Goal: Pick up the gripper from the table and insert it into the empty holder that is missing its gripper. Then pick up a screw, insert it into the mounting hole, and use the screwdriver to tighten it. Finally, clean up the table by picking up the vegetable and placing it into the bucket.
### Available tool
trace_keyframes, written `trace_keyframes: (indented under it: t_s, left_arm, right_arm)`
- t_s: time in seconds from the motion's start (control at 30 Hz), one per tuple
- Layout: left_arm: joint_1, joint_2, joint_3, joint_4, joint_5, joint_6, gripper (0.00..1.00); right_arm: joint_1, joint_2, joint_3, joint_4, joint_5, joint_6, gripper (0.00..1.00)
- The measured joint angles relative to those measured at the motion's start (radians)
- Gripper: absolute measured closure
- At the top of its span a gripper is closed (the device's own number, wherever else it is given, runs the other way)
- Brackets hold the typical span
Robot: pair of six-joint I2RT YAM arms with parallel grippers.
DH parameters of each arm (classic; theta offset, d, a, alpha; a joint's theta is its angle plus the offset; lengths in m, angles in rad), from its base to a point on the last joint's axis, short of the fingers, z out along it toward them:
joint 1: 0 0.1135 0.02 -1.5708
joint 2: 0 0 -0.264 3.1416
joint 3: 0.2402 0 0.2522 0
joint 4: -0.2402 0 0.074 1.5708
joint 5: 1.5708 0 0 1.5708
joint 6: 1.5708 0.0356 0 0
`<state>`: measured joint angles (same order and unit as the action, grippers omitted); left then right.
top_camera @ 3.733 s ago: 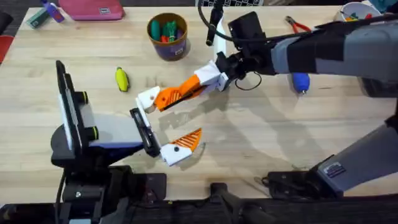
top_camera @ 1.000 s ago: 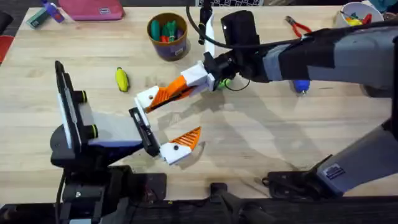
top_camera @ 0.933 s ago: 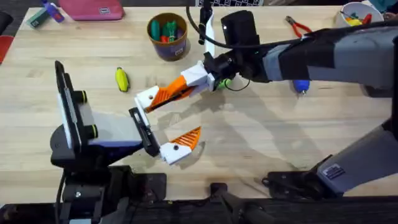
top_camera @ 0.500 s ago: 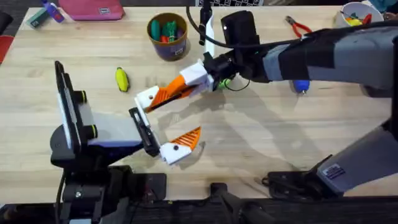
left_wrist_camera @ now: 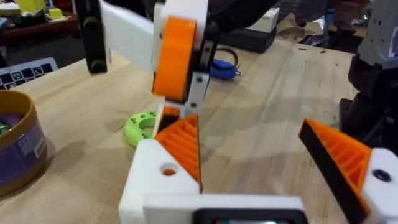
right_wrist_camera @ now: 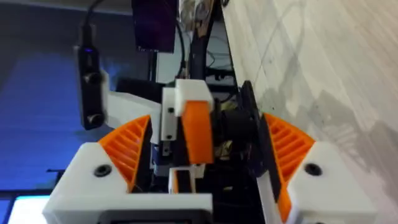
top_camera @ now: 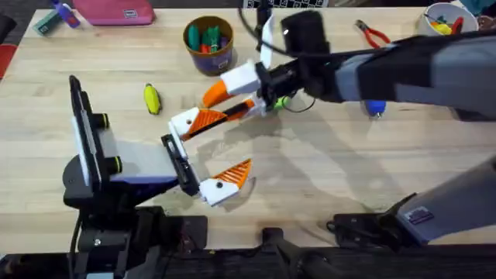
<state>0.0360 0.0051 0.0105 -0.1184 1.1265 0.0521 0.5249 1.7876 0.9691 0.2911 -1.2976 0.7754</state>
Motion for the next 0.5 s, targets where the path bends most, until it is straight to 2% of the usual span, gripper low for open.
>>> trace_keyframes:
  t_s: [0.17,0.3,0.4,0.5]
  left_arm:
    - [0.000,0.000,0.000,0.000,0.000,0.000,0.015]
    - [0.000,0.000,0.000,0.000,0.000,0.000,0.015]
    - [0.000,0.000,0.000,0.000,0.001,0.000,0.016]
    - [0.000,0.000,0.000,0.000,0.001,0.000,0.014]
  right_arm:
    - [-0.066,-0.157,0.002,-0.160,0.081,-0.060,0.063]
    - [-0.122,-0.269,0.050,-0.545,0.216,-0.187,0.060]
    - [-0.140,-0.302,0.141,-0.861,0.389,-0.291,0.059]
    - [-0.137,-0.302,0.266,-1.084,0.575,-0.367,0.059]
